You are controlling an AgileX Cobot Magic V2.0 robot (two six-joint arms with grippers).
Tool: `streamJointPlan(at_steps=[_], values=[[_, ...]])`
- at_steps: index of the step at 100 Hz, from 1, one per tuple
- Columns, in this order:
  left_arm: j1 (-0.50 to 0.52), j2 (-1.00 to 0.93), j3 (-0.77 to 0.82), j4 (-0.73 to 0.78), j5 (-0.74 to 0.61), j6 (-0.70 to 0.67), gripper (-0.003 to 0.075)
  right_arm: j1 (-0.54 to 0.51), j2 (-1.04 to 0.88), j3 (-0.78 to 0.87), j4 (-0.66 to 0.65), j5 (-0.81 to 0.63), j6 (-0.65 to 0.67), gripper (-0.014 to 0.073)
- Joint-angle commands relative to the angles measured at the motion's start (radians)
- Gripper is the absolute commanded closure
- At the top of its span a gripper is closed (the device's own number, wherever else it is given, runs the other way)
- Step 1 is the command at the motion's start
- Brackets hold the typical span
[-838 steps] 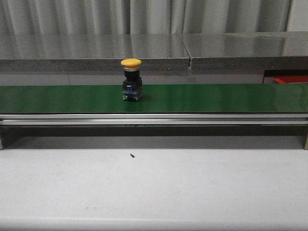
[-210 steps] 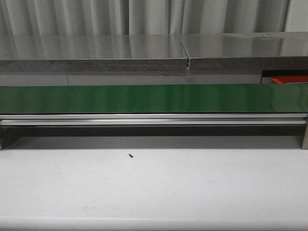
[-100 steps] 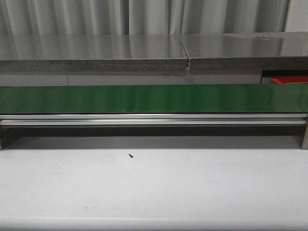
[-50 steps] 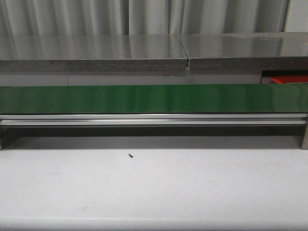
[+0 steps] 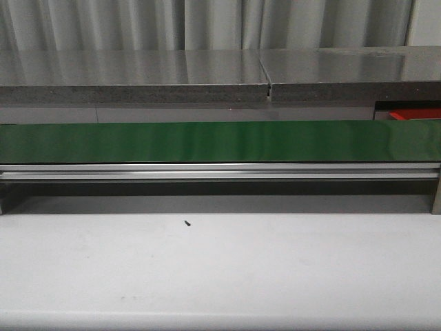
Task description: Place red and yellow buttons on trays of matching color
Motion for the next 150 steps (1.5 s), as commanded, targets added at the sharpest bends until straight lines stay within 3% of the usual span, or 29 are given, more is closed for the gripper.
streamJointPlan(at_steps=[1, 66, 87, 97, 113, 125, 150], values=[[-0.008, 0.008, -0.028, -0.024, -0.068, 0.002, 0.0739, 0.003, 0.008, -0.022, 0.011, -0.044, -0.012, 0.0661], [-0.008, 0.008, -0.028, -0.024, -0.068, 0.002, 0.0739, 0.005, 0.008, -0.016, 0.011, -0.07, -0.012, 0.0661], [-0.008, 0.008, -0.028, -0.024, -0.068, 0.002, 0.0739, 0.116, -0.034, 0.06, -0.011, -0.201, -0.007, 0.0661], [-0.008, 0.008, -0.028, -0.024, -0.068, 0.002, 0.0739, 0.166, -0.079, 0.122, -0.121, -0.265, 0.079, 0.0661], [-0.008, 0.008, -0.028, -0.024, -0.068, 0.002, 0.0739, 0.193, -0.177, 0.229, -0.37, -0.337, 0.367, 0.0661], [-0.008, 0.008, -0.028, -0.024, -0.068, 0.002, 0.0739, 0.193, -0.256, 0.312, -0.496, -0.402, 0.511, 0.0661], [-0.008, 0.008, -0.028, -0.024, -0.068, 0.002, 0.0739, 0.193, -0.35, 0.497, -0.514, -0.568, 0.533, 0.0661]])
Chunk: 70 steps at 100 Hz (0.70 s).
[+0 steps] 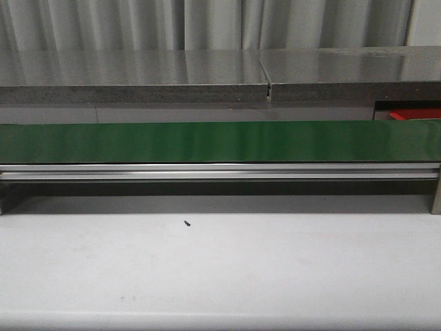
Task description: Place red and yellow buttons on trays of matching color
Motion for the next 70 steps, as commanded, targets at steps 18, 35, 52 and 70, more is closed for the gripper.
streamJointPlan(at_steps=[18, 35, 52, 70], values=[[-0.008, 0.008, -0.028, -0.024, -0.068, 0.002, 0.0739, -0.001, -0.03, 0.079, -0.022, -0.202, 0.015, 0.0661], [-0.008, 0.008, -0.028, -0.024, -0.068, 0.002, 0.0739, -0.001, -0.03, 0.079, -0.027, -0.205, 0.015, 0.0661], [-0.008, 0.008, -0.028, -0.024, -0.068, 0.002, 0.0739, -0.001, -0.03, 0.079, -0.026, -0.203, 0.015, 0.0661], [-0.008, 0.008, -0.028, -0.024, -0.068, 0.002, 0.0739, -0.001, -0.03, 0.079, -0.026, -0.202, 0.015, 0.0661]])
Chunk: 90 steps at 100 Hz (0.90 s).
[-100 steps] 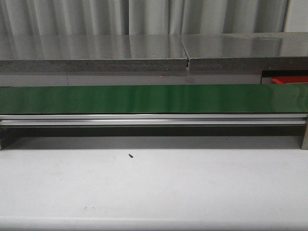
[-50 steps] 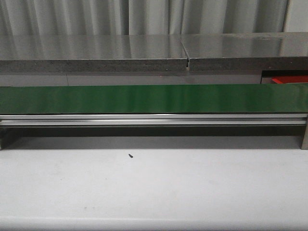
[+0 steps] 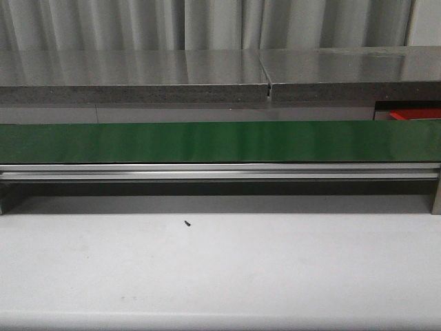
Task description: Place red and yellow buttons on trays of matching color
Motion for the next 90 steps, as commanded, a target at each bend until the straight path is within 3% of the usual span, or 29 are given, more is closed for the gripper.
streamJointPlan(at_steps=[1, 75, 90], values=[[-0.008, 0.008, -0.028, -0.024, -0.068, 0.002, 0.0739, -0.001, -0.018, 0.0, -0.016, -0.085, 0.003, 0.0661], [-0.008, 0.008, -0.028, -0.024, -0.071, 0.002, 0.0739, -0.001, -0.018, 0.0, -0.016, -0.083, 0.003, 0.0661], [-0.008, 0.005, -0.021, 0.079, -0.125, 0.002, 0.0739, -0.001, -0.018, 0.0, -0.016, -0.083, 0.003, 0.0661]])
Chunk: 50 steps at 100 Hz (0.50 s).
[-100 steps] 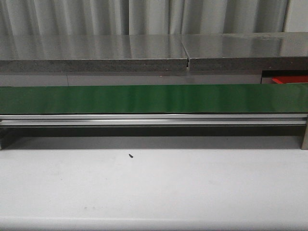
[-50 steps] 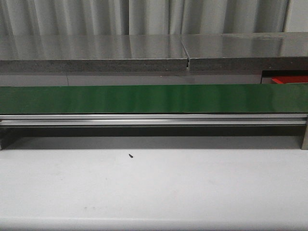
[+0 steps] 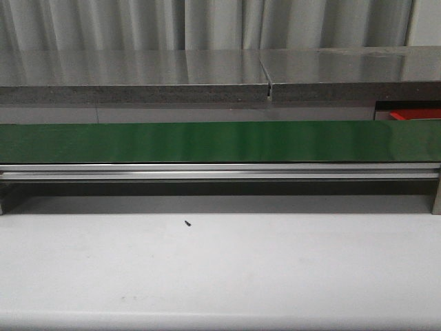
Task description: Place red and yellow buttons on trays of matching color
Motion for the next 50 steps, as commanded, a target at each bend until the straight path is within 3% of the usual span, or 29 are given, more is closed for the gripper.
streamJointPlan(at_steps=[1, 8, 32, 50], values=[[-0.008, 0.003, -0.019, 0.052, -0.094, 0.002, 0.0739, -0.001, -0.018, 0.0, -0.016, -0.082, 0.003, 0.0661], [-0.008, -0.005, 0.0, 0.137, -0.114, -0.036, 0.0739, -0.001, -0.018, 0.0, -0.016, -0.082, 0.003, 0.0661], [-0.008, -0.149, 0.164, 0.513, -0.282, -0.475, 0.0739, -0.001, -0.018, 0.0, -0.016, -0.082, 0.003, 0.0661], [-0.008, -0.292, 0.283, 0.549, -0.288, -0.501, 0.0739, -0.001, -0.018, 0.0, -0.016, -0.082, 0.003, 0.0661]])
